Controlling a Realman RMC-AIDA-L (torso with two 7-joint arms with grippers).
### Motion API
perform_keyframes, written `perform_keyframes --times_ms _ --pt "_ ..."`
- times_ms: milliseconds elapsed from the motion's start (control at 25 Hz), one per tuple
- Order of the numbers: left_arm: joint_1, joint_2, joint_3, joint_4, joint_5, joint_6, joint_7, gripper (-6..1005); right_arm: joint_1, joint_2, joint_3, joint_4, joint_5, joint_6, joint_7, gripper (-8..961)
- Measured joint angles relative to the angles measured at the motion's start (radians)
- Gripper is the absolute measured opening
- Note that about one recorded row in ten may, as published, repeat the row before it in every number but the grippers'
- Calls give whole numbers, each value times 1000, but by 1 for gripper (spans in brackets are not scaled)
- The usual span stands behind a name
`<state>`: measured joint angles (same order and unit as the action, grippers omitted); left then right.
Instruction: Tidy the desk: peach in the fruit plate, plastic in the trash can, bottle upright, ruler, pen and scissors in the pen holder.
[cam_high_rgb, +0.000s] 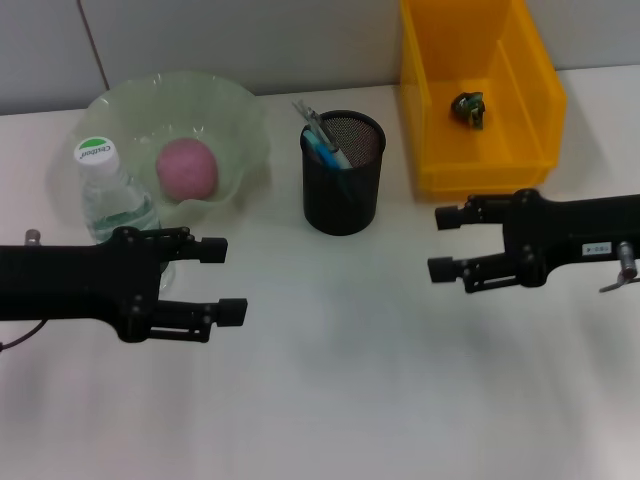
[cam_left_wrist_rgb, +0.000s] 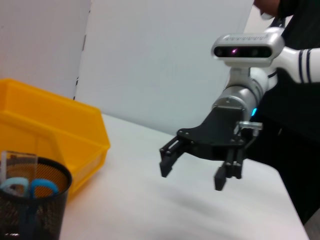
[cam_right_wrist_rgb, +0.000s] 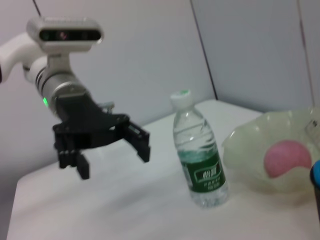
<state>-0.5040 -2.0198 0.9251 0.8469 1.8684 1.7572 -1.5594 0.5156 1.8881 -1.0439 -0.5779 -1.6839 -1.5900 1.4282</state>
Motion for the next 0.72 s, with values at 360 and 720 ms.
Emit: perform_keyframes --times_ms 360,720 --pt "-62 7 -2 -55 52 -58 6 844 6 4 10 3 -57 -17 3 819" --pt "-75 30 -12 -118 54 -72 29 844 -11 -6 40 -3 -106 -20 12 819"
